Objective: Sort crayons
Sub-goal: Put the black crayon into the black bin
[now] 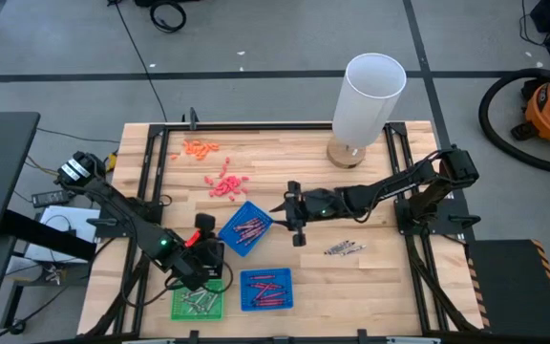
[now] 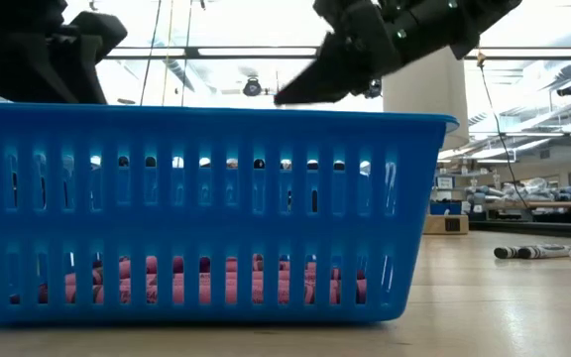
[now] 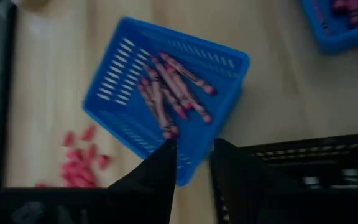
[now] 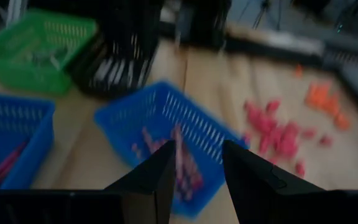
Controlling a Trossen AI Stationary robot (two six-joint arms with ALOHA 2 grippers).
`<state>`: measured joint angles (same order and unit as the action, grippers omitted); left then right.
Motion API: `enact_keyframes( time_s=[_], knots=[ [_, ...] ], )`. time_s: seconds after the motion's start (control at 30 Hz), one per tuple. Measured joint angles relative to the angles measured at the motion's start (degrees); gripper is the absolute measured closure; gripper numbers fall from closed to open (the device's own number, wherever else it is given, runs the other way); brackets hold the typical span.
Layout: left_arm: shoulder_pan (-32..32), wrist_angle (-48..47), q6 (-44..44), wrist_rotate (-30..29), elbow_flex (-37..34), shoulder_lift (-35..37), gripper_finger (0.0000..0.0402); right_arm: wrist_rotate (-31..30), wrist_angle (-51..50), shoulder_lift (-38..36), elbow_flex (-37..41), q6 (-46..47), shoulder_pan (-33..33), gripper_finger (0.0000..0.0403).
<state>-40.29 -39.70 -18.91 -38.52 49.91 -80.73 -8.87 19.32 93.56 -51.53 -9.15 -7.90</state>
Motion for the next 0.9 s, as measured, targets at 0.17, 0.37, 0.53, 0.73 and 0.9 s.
enact_keyframes(
  time_s=[0.17, 0.37, 0.53, 0.73, 0.9],
  knots=[
    [0.0, 0.0, 5.3, -4.3, 0.0, 0.0, 0.0285, 0.0, -10.7, 0.0, 0.0, 5.0, -0.5, 0.0263],
    [0.0, 0.0, 8.0, -8.9, 0.0, 0.0, 0.0285, 1.4, -23.6, -2.6, 0.0, 9.4, -2.5, 0.0263],
    [0.0, 0.1, 10.0, -13.8, 0.0, 0.0, 0.0285, 2.6, -33.8, -6.4, 0.0, 14.0, -3.8, 0.0263],
    [1.6, 0.1, 10.9, -17.3, 0.0, 0.0, 0.0285, 9.2, -46.0, -7.7, 0.0, 20.7, -5.7, 0.0263],
    [4.0, 0.1, 10.9, -17.3, 0.0, 0.0, 0.0285, 10.6, -51.2, -6.6, 0.0, 22.7, -9.0, 0.0264]
  ],
)
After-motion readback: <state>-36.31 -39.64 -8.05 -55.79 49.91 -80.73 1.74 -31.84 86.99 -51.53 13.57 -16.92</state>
